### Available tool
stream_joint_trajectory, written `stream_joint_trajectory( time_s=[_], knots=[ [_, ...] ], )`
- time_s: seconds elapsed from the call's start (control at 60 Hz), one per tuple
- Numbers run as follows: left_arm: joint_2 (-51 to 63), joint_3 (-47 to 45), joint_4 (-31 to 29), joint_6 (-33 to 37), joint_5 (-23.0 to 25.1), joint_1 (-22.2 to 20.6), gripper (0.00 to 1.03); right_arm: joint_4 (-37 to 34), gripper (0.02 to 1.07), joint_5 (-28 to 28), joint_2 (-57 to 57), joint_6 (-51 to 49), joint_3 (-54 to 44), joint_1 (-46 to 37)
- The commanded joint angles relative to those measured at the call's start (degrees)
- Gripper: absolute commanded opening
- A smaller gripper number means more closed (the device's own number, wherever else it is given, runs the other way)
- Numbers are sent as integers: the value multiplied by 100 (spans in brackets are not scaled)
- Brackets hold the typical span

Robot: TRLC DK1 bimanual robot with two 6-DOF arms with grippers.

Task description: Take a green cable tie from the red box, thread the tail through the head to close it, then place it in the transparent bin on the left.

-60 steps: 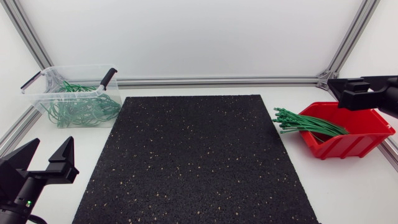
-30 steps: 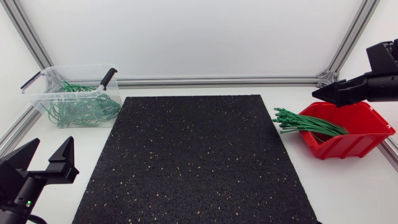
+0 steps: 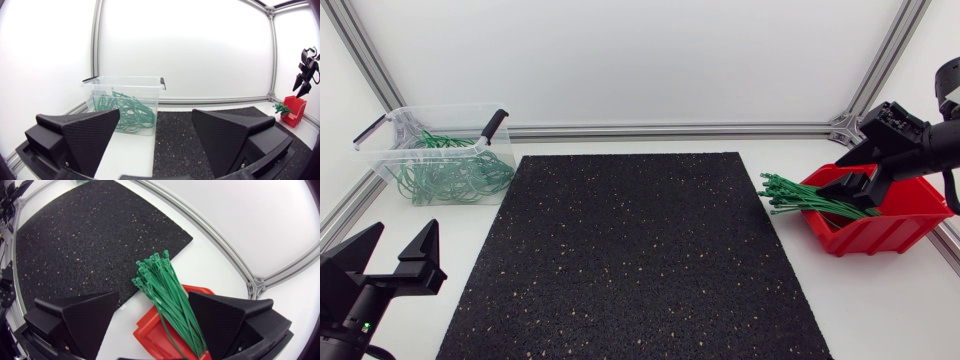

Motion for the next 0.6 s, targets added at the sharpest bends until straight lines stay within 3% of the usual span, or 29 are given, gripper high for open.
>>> stream_joint_trajectory(
  time_s=[0.0,0.267,0.583],
  knots=[
    [-30,-231,-93,9,17,-43,100,-60,102,5,264,-668,-170,-13],
    [-21,-231,-102,9,26,-43,100,414,96,-109,703,-1960,-802,-101],
    [-21,-231,-102,0,26,-34,100,1100,96,-206,1160,-2153,-1057,-66]
  ],
)
